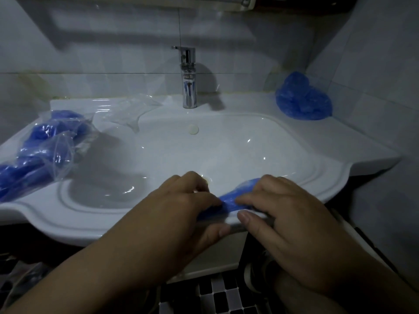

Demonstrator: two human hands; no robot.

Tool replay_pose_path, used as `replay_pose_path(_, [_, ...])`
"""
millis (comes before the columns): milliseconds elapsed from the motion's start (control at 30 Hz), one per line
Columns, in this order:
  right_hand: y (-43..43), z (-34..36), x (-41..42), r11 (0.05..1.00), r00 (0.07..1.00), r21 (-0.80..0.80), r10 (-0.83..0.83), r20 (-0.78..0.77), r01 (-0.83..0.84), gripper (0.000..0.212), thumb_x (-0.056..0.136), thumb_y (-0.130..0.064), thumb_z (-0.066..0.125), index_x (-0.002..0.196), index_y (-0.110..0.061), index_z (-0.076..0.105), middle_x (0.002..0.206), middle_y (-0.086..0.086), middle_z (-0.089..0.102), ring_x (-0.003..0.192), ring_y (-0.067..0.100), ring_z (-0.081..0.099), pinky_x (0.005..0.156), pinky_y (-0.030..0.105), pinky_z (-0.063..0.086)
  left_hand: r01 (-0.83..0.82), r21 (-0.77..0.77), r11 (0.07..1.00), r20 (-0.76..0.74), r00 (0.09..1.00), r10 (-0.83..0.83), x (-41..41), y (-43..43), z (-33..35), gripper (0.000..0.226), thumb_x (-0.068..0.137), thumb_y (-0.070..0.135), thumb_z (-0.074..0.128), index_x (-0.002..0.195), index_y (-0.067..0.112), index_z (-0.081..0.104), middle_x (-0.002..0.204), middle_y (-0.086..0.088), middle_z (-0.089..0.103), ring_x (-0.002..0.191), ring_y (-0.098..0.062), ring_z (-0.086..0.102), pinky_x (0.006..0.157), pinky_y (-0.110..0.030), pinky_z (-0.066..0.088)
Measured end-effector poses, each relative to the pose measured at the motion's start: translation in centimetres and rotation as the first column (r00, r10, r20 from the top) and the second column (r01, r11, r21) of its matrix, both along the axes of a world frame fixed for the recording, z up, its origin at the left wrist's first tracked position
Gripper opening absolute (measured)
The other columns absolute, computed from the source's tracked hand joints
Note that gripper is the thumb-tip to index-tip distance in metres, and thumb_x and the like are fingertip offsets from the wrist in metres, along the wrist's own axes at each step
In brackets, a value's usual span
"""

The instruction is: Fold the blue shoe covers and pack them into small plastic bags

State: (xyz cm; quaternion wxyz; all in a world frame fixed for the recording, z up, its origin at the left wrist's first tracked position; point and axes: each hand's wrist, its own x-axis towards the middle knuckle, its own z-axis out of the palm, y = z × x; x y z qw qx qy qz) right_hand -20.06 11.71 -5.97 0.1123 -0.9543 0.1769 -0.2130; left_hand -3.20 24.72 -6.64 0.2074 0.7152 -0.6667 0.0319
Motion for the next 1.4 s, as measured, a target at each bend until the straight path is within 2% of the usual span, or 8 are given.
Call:
replay_pose_path(167, [0.0, -0.3, 1.0, 0.996, 0.998, 0.092, 0.014, -0.063, -0.008, 0.057, 0.088, -0.057, 0.026, 0.124, -0.031, 0.061, 0.117, -0.018, 0.059, 0.109, 0.002, 0.049, 0.099, 0.032, 0.042, 0.056, -0.004, 0.998, -0.083, 0.995, -0.056, 1.3, -1.0, 0.1, 0.049, 0.090, 0.064, 0.030, 0.098, 0.032, 0.066, 0.082, 0.013, 0.054, 0.074, 0.000, 0.054, 0.064, -0.022, 0.045])
replay_pose_path(300, [-0.2, -0.9, 0.9, 0.987, 0.994, 0.157, 0.041, -0.104, -0.024, 0.060, 0.086, -0.056, 0.024, 0.138, -0.038, 0.048, 0.142, -0.024, 0.046, 0.134, -0.008, 0.033, 0.120, 0.028, 0.015, 0.077, 0.028, 0.997, -0.140, 0.987, -0.073, 2.2, -1.5, -0.5, 0.031, 0.091, 0.055, 0.037, 0.109, 0.044, 0.060, 0.090, 0.018, 0.052, 0.080, 0.003, 0.055, 0.069, -0.022, 0.047])
replay_pose_path(400, [-0.4, -1.1, 0.5, 0.984, 0.998, 0.172, 0.036, 0.057, -0.046, 0.043, 0.087, -0.040, 0.046, 0.128, -0.036, 0.060, 0.131, -0.023, 0.057, 0.123, -0.007, 0.046, 0.115, 0.027, 0.029, 0.068, 0.006, 0.998, -0.160, 0.985, -0.066, 2.1, -1.5, -0.5, 0.030, 0.086, 0.047, 0.046, 0.113, 0.057, 0.053, 0.091, 0.020, 0.050, 0.085, 0.002, 0.054, 0.069, -0.019, 0.046])
replay_pose_path(567, [0.3, -0.6, -0.3, 0.970, 0.954, 0.086, 0.202, 0.222, -0.226, 0.029, 0.070, -0.015, 0.078, 0.095, -0.027, 0.072, 0.098, -0.016, 0.060, 0.096, 0.008, 0.059, 0.076, 0.026, 0.050, 0.041, -0.036, 0.998, -0.094, 0.995, -0.045, 1.1, -1.0, 0.4, 0.028, 0.080, 0.046, 0.052, 0.095, 0.036, 0.074, 0.099, 0.018, 0.055, 0.091, -0.005, 0.053, 0.078, -0.019, 0.043])
replay_pose_path(833, [1.4, -1.3, 0.1, 0.943, 0.932, 0.096, 0.294, 0.211, -0.319, 0.003, 0.081, -0.029, 0.071, 0.083, -0.027, 0.072, 0.089, -0.016, 0.054, 0.089, 0.008, 0.052, 0.073, 0.027, 0.045, 0.052, -0.021, 0.998, -0.160, 0.986, -0.054, 1.0, -0.9, 0.3, 0.027, 0.089, 0.042, 0.049, 0.089, 0.027, 0.072, 0.092, 0.013, 0.062, 0.086, 0.000, 0.060, 0.075, -0.025, 0.047])
replay_pose_path(1000, [1.6, -1.1, 0.2, 0.932, 0.948, 0.218, 0.250, 0.195, -0.290, 0.017, 0.087, -0.036, 0.054, 0.074, -0.030, 0.062, 0.088, -0.016, 0.052, 0.092, 0.011, 0.053, 0.074, 0.021, 0.040, 0.188, 0.050, 0.981, -0.378, 0.913, -0.156, 0.9, 0.2, 1.8, 0.047, 0.092, 0.057, 0.038, 0.090, 0.023, 0.072, 0.098, 0.006, 0.063, 0.100, -0.011, 0.061, 0.085, -0.032, 0.046])
replay_pose_path(1233, [1.9, -1.4, 0.5, 0.945, 0.946, 0.274, 0.086, 0.312, -0.177, 0.014, 0.072, -0.039, 0.072, 0.070, -0.030, 0.061, 0.086, -0.013, 0.054, 0.084, 0.010, 0.061, 0.067, 0.016, 0.045, 0.045, -0.006, 0.999, -0.302, 0.952, -0.045, 0.8, -0.4, 0.6, 0.040, 0.077, 0.061, 0.054, 0.096, 0.032, 0.075, 0.096, 0.014, 0.064, 0.088, -0.002, 0.064, 0.077, -0.031, 0.052])
replay_pose_path(1400, [1.1, -1.0, -0.1, 0.962, 0.958, 0.092, 0.243, 0.150, -0.259, 0.031, 0.062, -0.032, 0.084, 0.083, -0.033, 0.061, 0.098, -0.016, 0.050, 0.093, 0.007, 0.055, 0.071, 0.022, 0.046, -0.012, -0.026, 1.000, -0.270, 0.963, 0.005, 0.5, -0.8, 0.4, 0.037, 0.071, 0.057, 0.054, 0.092, 0.033, 0.074, 0.092, 0.014, 0.064, 0.083, -0.001, 0.063, 0.074, -0.030, 0.052])
